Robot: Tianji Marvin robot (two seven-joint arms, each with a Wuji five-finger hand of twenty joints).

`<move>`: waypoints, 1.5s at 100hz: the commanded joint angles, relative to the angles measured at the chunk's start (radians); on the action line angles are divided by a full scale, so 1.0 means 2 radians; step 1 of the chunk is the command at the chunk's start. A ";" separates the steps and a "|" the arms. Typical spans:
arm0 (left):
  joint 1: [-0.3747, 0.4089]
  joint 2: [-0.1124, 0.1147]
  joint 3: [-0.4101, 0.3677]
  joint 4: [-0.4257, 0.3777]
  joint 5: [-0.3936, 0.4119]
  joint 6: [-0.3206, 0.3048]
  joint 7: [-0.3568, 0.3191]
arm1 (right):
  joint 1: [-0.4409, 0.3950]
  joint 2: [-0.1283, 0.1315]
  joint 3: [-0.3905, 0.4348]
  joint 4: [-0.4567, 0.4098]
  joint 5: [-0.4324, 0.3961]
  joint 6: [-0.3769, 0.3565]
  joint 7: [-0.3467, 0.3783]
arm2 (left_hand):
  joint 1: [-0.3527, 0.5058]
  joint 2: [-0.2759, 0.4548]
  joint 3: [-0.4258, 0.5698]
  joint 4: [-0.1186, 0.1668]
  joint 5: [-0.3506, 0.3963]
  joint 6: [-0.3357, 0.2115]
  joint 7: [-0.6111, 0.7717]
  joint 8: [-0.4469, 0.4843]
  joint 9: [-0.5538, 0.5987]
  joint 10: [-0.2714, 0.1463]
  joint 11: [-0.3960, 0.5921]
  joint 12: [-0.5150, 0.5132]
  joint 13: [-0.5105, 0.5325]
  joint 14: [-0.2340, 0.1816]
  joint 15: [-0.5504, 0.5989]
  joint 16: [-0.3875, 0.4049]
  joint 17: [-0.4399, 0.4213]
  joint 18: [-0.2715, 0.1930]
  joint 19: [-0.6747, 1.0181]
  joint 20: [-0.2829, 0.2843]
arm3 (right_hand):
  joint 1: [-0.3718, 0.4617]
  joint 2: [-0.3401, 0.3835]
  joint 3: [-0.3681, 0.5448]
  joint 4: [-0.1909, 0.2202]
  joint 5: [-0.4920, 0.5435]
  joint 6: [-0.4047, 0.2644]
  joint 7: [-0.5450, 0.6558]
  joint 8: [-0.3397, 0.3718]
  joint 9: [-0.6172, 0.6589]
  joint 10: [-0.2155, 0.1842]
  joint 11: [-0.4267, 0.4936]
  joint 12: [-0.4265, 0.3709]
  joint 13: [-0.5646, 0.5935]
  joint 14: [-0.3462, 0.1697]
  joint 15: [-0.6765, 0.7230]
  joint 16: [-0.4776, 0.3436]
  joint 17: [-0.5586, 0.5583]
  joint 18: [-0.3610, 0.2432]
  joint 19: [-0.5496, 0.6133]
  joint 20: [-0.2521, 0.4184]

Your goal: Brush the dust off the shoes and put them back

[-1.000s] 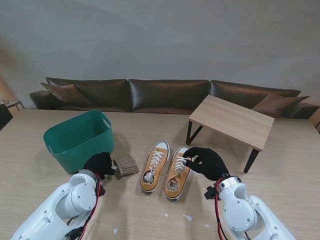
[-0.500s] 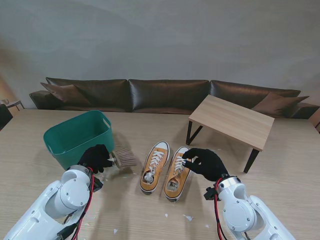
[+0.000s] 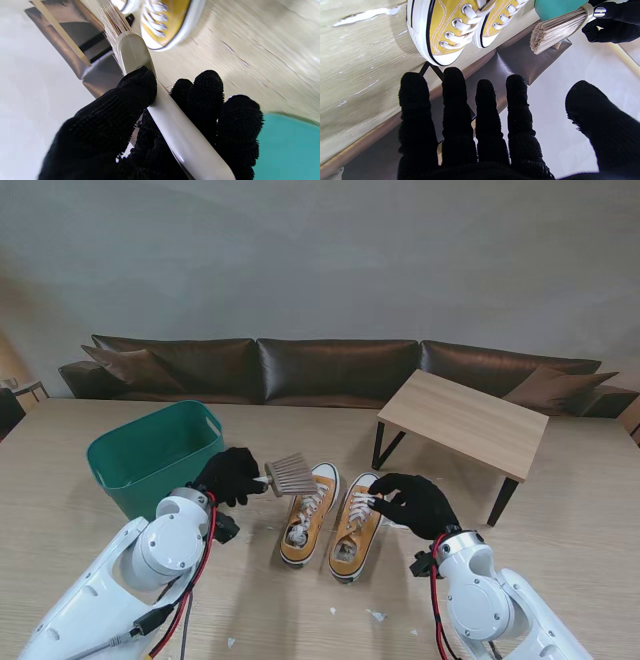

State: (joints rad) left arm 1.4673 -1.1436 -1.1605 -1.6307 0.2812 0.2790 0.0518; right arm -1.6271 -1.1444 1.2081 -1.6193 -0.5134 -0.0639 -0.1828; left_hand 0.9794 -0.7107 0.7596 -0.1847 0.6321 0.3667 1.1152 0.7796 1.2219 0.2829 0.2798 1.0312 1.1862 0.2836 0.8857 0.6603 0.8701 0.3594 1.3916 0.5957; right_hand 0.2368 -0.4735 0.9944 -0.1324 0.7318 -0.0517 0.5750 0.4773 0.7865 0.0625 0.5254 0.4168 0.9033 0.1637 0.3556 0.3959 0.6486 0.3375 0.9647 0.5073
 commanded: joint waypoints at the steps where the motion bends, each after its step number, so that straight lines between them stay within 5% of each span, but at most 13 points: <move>1: -0.011 -0.013 0.010 0.007 -0.011 -0.005 -0.011 | 0.001 -0.002 0.003 0.000 0.000 0.004 0.003 | 0.071 0.019 0.083 0.020 0.044 -0.034 0.071 0.045 0.021 0.007 -0.003 -0.005 0.037 -0.004 0.003 0.006 0.007 -0.007 -0.001 0.004 | -0.019 0.017 0.005 0.010 -0.005 0.004 0.006 -0.011 0.001 0.010 0.008 -0.008 0.003 0.005 0.006 0.005 -0.125 0.011 0.007 -0.006; 59: -0.089 -0.036 0.095 0.116 -0.041 -0.004 0.013 | 0.004 -0.003 0.005 0.007 0.004 0.008 0.003 | 0.071 0.019 0.085 0.019 0.043 -0.031 0.065 0.048 0.018 0.011 -0.004 -0.005 0.036 0.001 0.000 0.005 0.002 -0.002 -0.001 0.005 | -0.019 0.017 0.006 0.009 -0.004 0.004 0.006 -0.012 0.001 0.010 0.008 -0.009 0.003 0.005 0.006 0.005 -0.126 0.011 0.007 -0.007; 91: -0.074 -0.027 0.081 0.116 -0.003 0.019 0.005 | 0.004 -0.003 0.004 0.008 0.004 0.007 0.006 | 0.071 0.019 0.085 0.019 0.043 -0.030 0.064 0.049 0.018 0.013 -0.004 -0.005 0.036 0.003 -0.001 0.006 0.001 -0.001 0.000 0.006 | -0.020 0.018 0.005 0.010 -0.004 0.005 0.006 -0.012 0.002 0.011 0.007 -0.009 0.002 0.005 0.006 0.005 -0.127 0.011 0.007 -0.007; 150: -0.005 -0.001 0.013 0.042 0.072 0.036 -0.027 | 0.005 -0.002 0.001 0.008 0.004 0.011 0.010 | 0.070 0.021 0.085 0.018 0.041 -0.027 0.061 0.051 0.017 0.016 -0.005 -0.007 0.036 0.006 -0.006 0.005 -0.002 0.003 -0.001 0.005 | -0.019 0.019 0.005 0.010 -0.004 0.005 0.006 -0.012 0.001 0.010 0.007 -0.009 0.002 0.006 0.006 0.005 -0.128 0.011 0.006 -0.007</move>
State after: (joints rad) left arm 1.4448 -1.1566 -1.1223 -1.5259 0.4210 0.3460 0.0218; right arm -1.6130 -1.1461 1.2139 -1.6010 -0.5052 -0.0455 -0.1787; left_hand 0.9880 -0.7107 0.7700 -0.1851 0.6321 0.3667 1.1032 0.7889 1.2221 0.2906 0.2741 1.0211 1.1861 0.2962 0.8621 0.6606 0.8685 0.3689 1.3916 0.5968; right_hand 0.2361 -0.4630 0.9954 -0.1324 0.7318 -0.0419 0.5761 0.4767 0.7864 0.0705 0.5256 0.4166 0.9033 0.1736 0.3559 0.3959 0.6486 0.3378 0.9647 0.5051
